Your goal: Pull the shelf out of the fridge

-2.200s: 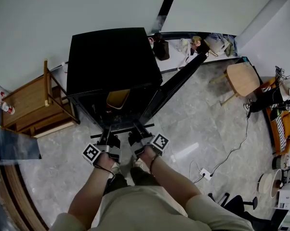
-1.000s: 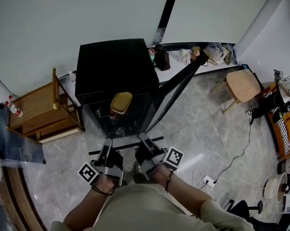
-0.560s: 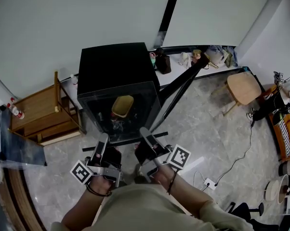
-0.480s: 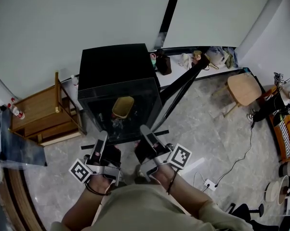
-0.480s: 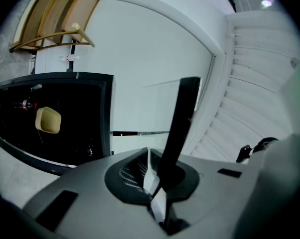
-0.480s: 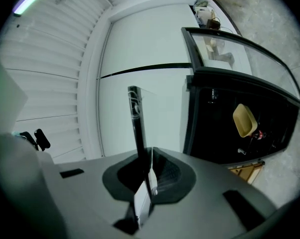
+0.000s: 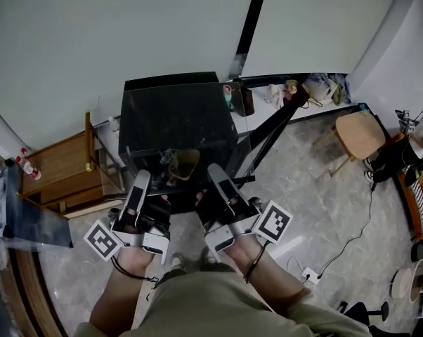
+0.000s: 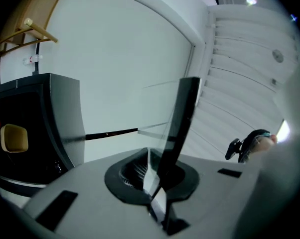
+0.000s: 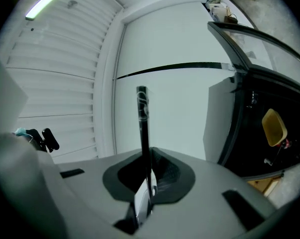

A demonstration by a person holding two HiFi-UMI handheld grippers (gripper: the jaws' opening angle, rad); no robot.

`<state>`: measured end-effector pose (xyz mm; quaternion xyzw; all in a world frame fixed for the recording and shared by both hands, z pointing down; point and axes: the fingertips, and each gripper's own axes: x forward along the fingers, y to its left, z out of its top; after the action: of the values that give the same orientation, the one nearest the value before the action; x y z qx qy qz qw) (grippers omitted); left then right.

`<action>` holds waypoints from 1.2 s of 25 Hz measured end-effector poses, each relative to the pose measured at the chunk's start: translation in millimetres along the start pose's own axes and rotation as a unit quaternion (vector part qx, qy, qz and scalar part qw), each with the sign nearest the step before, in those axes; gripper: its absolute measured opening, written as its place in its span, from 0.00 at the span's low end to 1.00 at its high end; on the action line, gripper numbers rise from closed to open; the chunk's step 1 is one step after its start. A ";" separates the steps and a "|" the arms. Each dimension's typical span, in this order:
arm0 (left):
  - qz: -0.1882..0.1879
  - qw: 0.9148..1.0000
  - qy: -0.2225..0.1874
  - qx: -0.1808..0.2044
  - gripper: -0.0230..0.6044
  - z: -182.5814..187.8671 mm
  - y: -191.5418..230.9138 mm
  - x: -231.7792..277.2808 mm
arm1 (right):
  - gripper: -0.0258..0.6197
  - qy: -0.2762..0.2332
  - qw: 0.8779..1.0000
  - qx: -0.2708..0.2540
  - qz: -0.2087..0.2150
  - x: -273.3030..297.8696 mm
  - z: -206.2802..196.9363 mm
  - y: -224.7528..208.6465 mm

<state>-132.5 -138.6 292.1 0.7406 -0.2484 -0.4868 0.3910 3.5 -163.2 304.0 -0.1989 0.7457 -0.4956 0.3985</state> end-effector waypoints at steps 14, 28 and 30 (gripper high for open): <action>-0.037 0.999 -0.001 0.025 0.07 10.9 -29.7 17.2 | 0.04 0.009 0.998 -0.029 0.048 19.5 5.5 32.2; 0.006 1.000 -0.011 -0.008 0.07 20.0 12.8 9.5 | 0.04 0.020 1.000 -0.008 0.001 27.3 2.2 -9.9; 0.016 1.000 -0.014 -0.019 0.07 23.6 26.0 6.1 | 0.04 0.021 1.000 -0.005 -0.010 29.8 0.4 -22.3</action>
<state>-151.4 -165.9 305.0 0.7224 -0.2564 -0.4951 0.4089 -16.4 -193.6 312.2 -0.1980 0.7545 -0.4996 0.3766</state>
